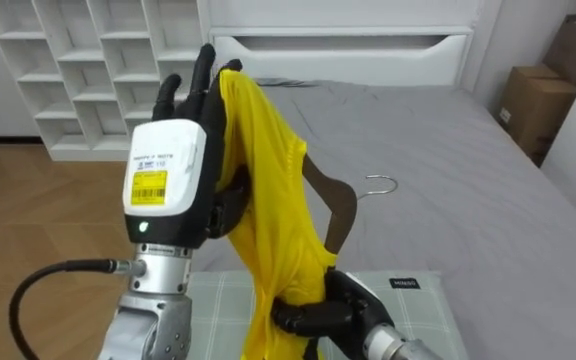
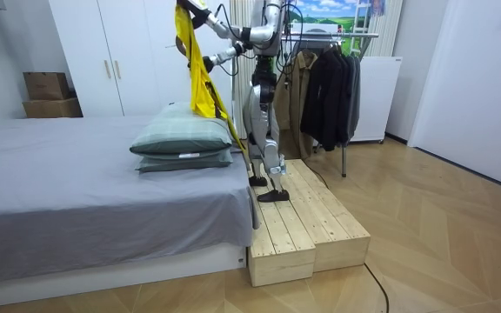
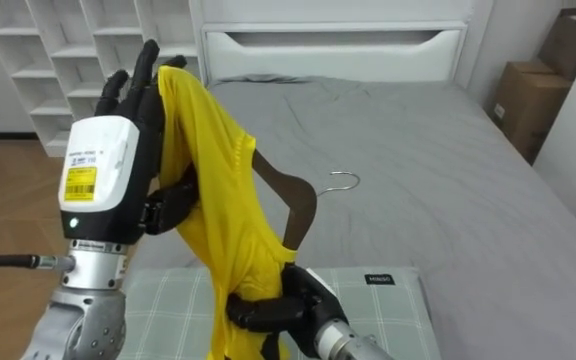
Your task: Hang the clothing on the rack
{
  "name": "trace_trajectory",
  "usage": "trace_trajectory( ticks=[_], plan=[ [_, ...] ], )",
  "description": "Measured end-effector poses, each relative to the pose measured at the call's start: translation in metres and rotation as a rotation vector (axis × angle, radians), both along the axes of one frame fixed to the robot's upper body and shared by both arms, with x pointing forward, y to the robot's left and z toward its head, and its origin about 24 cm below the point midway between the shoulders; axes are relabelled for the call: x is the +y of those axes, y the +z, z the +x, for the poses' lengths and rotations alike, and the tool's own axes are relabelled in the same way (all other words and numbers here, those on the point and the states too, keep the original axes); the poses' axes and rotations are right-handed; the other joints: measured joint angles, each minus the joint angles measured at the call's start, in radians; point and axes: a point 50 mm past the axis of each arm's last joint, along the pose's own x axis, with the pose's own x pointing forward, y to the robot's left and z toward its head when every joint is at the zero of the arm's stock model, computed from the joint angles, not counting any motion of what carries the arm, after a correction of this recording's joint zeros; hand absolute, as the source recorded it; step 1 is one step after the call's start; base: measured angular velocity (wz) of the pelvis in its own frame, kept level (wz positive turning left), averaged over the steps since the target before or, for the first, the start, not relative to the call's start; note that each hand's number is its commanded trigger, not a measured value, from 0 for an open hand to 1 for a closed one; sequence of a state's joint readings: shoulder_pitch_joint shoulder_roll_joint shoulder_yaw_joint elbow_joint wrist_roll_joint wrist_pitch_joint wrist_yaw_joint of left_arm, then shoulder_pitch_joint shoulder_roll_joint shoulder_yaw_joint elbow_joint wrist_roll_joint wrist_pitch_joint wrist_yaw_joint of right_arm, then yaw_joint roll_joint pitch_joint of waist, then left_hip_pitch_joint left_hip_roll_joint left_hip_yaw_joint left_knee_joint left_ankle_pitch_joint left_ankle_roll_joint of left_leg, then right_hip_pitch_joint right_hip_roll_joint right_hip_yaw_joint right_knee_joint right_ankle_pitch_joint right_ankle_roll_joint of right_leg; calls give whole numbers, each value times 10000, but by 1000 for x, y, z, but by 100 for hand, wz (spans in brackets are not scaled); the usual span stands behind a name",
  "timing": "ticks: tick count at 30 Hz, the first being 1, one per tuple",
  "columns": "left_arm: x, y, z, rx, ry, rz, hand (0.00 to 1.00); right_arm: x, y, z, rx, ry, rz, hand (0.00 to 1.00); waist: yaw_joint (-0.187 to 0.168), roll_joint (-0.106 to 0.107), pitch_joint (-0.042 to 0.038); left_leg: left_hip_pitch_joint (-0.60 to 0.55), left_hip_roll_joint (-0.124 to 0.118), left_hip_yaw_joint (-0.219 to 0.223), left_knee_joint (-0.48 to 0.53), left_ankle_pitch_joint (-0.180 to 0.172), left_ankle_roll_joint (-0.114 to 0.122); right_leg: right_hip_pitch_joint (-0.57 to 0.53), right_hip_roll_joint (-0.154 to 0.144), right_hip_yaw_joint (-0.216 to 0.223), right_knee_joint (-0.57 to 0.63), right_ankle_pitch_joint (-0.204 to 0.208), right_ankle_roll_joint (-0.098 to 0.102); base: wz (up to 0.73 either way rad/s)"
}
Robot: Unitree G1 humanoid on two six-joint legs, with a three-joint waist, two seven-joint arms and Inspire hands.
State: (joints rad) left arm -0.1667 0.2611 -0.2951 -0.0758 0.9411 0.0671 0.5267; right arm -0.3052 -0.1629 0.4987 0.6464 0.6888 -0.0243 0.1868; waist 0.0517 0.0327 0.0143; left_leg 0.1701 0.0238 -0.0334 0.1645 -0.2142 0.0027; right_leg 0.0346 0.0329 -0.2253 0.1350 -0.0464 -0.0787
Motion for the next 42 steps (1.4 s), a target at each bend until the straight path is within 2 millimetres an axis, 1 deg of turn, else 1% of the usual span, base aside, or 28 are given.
trace_trajectory(
  ticks=[3,5,7,11,15,16,17,19,20,21,22,25,26,27,29,31,34,38,41,42],
  plan=[
    [0,-4,-2,140,-81,10,0,-9,-1,1,-103,-127,-373,100,6,-47,-29,1,-9,4,-2,0,0,0,-8,2,0,0,4,0],
    [0,-5,-3,237,-158,38,0,-15,0,2,-219,-212,-620,100,-15,-53,-33,3,-15,4,0,0,0,1,-12,5,3,5,10,0],
    [1,-7,-2,342,-141,43,0,-24,2,4,-392,-331,-959,100,-95,-53,-34,25,-17,2,-1,0,0,23,-12,4,5,7,13,0],
    [3,-12,-1,714,-141,-285,0,-32,5,7,-737,-283,-1785,100,-254,-56,-35,20,-4,31,-8,0,0,-6,9,38,9,6,11,-2],
    [8,-10,0,697,-164,-277,0,-50,24,18,-1851,-667,-2999,100,-420,-87,-45,-4,0,43,7,0,0,-42,7,40,39,-10,3,0],
    [8,-9,0,653,-255,-264,0,-57,29,20,-2132,-844,-3351,100,-429,-125,-62,9,1,61,3,0,0,-47,12,60,46,-13,1,-4],
    [9,-9,0,643,-290,-255,0,-60,31,21,-2258,-895,-3496,100,-429,-143,-63,26,1,68,2,0,0,-49,14,74,60,-15,-1,-7],
    [10,-12,-2,691,-357,-255,0,-67,39,24,-2642,-985,-3989,100,-458,-251,-68,130,9,157,-26,0,0,-42,31,172,143,-42,-9,-13],
    [10,-13,-3,721,-366,-259,0,-68,40,24,-2678,-999,-4078,100,-471,-286,-76,159,12,175,-35,0,0,-24,36,192,160,-53,-10,-11],
    [11,-15,-5,798,-367,-267,0,-70,40,25,-2718,-999,-4234,100,-496,-359,-122,193,14,195,-40,0,0,3,43,214,160,-55,-10,-7],
    [11,-17,-6,838,-391,-265,0,-72,41,25,-2751,-1047,-4328,100,-498,-427,-131,216,17,214,-50,0,0,13,44,229,173,-54,-10,-6],
    [11,-18,-6,924,-513,-376,0,-76,42,25,-2828,-1028,-4527,100,-533,-511,-127,229,25,237,-63,-1,1,12,23,268,191,-51,-5,-1],
    [11,-19,-6,973,-547,-467,0,-78,44,26,-2883,-1020,-4599,100,-538,-514,-126,226,23,247,-66,-1,1,-3,17,278,199,-63,18,0],
    [13,-20,-8,1045,-588,-596,0,-79,47,26,-3037,-990,-4783,100,-536,-515,-126,221,21,270,-95,-7,10,-36,19,302,210,-118,110,-4],
    [15,-22,-9,1094,-594,-628,0,-83,53,28,-3337,-1018,-5181,100,-560,-535,-132,144,12,273,-147,-38,56,-117,25,300,227,-111,123,-2],
    [16,-26,-10,1288,-640,-598,0,-91,59,30,-3600,-1078,-5686,100,-559,-540,-134,125,3,285,-142,-38,56,-136,20,303,232,-26,20,0],
    [16,-30,-10,1455,-786,-739,0,-96,64,31,-3791,-1045,-6054,100,-613,-540,-133,132,-1,294,-117,-37,56,-143,34,306,213,-24,18,0],
    [19,-36,-9,1757,-803,-885,0,-97,65,31,-3908,-1030,-6432,100,-773,-541,-133,138,4,327,-108,-34,54,-152,35,305,230,-22,14,-1],
    [23,-43,-9,2010,-704,-870,0,-100,75,33,-4511,-1052,-7335,100,-774,-568,-131,138,5,513,-121,-34,55,-293,20,383,405,-77,16,-15],
    [23,-44,-9,2094,-715,-858,0,-103,79,34,-4784,-1153,-7685,100,-774,-620,-132,123,5,554,-121,-34,55,-341,21,412,427,-79,15,-13]
  ],
)
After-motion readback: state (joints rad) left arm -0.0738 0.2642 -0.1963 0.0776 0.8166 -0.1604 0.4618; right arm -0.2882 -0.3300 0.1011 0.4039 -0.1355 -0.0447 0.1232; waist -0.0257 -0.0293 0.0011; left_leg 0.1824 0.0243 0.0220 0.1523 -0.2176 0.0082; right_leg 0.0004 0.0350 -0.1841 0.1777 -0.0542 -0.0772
